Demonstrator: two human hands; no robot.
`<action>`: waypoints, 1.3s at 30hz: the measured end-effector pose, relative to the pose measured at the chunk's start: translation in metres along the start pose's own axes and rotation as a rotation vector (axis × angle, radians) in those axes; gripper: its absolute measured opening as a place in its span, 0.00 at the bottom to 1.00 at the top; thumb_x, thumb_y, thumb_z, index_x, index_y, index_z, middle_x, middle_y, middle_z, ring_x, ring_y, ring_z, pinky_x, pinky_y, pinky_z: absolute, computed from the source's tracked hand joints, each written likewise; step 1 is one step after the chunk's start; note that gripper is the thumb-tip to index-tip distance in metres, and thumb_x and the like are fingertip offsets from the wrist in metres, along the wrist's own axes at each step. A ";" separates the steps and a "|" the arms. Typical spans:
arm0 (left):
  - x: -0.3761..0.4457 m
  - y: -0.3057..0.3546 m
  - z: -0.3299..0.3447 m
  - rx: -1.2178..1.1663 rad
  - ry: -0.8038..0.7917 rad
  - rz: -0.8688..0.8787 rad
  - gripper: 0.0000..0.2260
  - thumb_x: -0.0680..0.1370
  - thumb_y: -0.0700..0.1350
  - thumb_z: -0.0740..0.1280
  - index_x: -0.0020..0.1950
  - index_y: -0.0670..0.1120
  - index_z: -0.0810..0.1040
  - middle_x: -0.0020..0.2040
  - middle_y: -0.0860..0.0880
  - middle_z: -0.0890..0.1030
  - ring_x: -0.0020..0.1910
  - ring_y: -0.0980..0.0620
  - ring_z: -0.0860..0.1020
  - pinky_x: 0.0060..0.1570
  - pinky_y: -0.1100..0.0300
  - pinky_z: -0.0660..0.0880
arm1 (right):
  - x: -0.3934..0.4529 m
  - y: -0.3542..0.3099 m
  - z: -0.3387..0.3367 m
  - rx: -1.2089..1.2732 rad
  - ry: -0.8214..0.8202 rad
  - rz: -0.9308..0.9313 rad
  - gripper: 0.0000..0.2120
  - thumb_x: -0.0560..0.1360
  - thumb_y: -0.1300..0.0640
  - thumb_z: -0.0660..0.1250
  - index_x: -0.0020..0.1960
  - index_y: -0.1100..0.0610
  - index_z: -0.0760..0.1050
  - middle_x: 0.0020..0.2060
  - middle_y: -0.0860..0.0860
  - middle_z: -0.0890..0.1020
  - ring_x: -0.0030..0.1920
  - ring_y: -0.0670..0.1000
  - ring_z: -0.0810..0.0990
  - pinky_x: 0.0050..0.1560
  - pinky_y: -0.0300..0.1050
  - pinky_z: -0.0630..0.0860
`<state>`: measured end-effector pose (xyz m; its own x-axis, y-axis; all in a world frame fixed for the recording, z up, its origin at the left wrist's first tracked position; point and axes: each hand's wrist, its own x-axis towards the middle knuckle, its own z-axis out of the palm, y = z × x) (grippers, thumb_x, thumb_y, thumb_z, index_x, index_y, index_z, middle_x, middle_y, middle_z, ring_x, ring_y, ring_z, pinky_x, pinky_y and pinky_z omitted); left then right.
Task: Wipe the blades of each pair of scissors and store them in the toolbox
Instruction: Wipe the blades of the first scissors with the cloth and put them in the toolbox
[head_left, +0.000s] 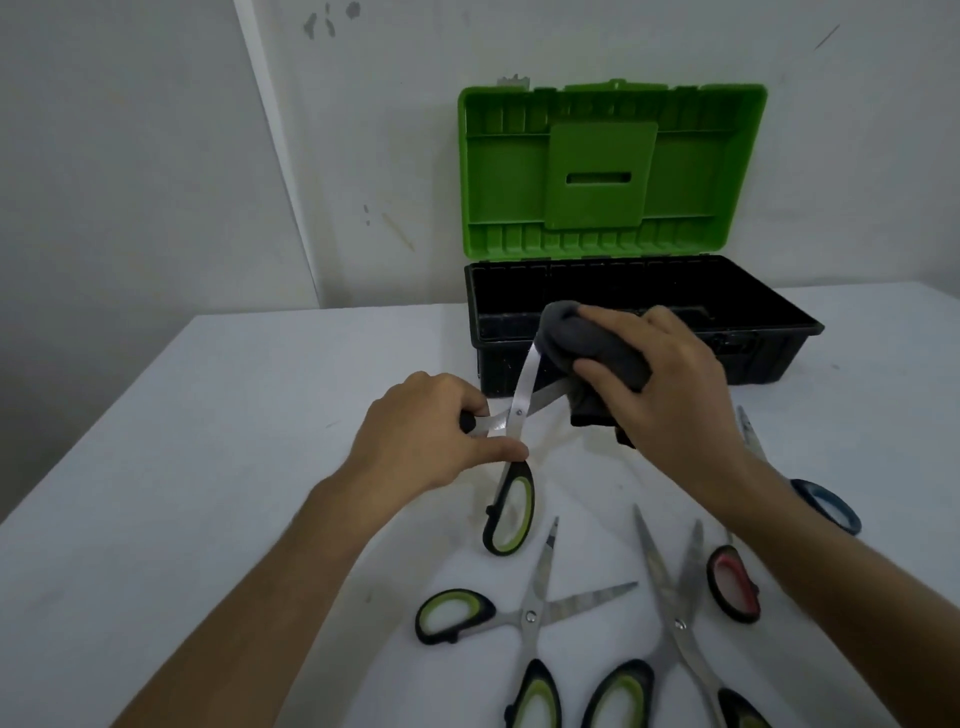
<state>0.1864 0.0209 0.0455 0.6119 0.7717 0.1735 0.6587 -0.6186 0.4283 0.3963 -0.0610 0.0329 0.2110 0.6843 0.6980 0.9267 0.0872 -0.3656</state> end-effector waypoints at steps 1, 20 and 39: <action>0.001 -0.002 -0.001 -0.025 -0.005 -0.005 0.24 0.64 0.67 0.75 0.26 0.50 0.70 0.24 0.53 0.65 0.25 0.52 0.63 0.29 0.59 0.59 | -0.003 -0.004 -0.002 0.023 -0.010 -0.010 0.23 0.76 0.50 0.71 0.70 0.48 0.74 0.45 0.48 0.72 0.42 0.45 0.72 0.43 0.38 0.71; -0.004 0.008 -0.003 -0.061 -0.013 0.036 0.25 0.65 0.65 0.76 0.24 0.51 0.67 0.22 0.53 0.63 0.24 0.53 0.62 0.28 0.58 0.58 | -0.001 -0.030 -0.019 -0.137 -0.242 -0.087 0.23 0.74 0.40 0.67 0.69 0.37 0.72 0.45 0.44 0.71 0.43 0.50 0.76 0.39 0.51 0.76; -0.010 0.003 -0.025 -0.004 0.262 -0.028 0.14 0.81 0.57 0.57 0.41 0.51 0.71 0.31 0.53 0.70 0.31 0.53 0.70 0.41 0.53 0.65 | 0.005 -0.045 -0.097 0.170 0.041 -0.061 0.20 0.74 0.50 0.71 0.66 0.45 0.77 0.48 0.45 0.80 0.49 0.47 0.79 0.51 0.42 0.75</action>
<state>0.1715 0.0144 0.0669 0.4586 0.8006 0.3855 0.6719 -0.5964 0.4392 0.3855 -0.1322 0.1126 0.1714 0.6441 0.7455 0.8729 0.2516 -0.4181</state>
